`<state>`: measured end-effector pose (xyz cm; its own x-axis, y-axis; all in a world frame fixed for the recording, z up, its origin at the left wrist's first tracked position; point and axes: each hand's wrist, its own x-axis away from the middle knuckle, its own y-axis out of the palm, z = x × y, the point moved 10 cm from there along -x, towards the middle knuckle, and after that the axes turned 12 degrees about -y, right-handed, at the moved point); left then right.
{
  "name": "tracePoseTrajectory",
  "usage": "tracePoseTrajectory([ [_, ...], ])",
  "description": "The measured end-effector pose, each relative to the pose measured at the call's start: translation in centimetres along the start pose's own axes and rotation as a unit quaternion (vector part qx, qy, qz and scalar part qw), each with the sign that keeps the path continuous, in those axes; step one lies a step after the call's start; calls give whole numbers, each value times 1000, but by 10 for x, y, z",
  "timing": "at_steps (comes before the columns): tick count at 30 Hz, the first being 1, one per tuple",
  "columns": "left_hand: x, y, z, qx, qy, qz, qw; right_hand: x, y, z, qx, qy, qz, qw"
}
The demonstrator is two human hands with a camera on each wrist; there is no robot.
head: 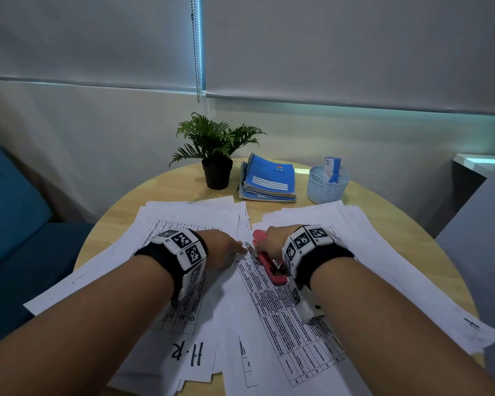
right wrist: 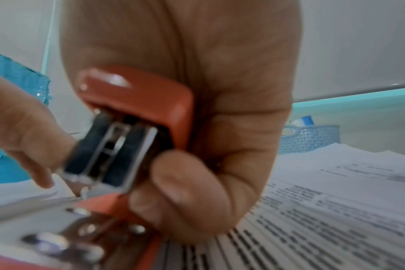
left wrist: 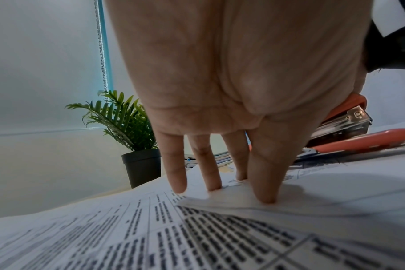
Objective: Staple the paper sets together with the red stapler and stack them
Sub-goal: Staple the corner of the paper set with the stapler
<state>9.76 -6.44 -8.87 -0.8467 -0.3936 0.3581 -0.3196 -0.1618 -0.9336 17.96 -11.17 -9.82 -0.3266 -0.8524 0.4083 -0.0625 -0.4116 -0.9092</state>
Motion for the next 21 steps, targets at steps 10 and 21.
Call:
tracePoseTrajectory([
  [10,-2,6,-2,-13,-2,-12,1000,11,-2,3,-28,-2,2,1000],
  [21,4,9,0,-11,-13,-44,999,68,16,62,-31,74,-28,996],
])
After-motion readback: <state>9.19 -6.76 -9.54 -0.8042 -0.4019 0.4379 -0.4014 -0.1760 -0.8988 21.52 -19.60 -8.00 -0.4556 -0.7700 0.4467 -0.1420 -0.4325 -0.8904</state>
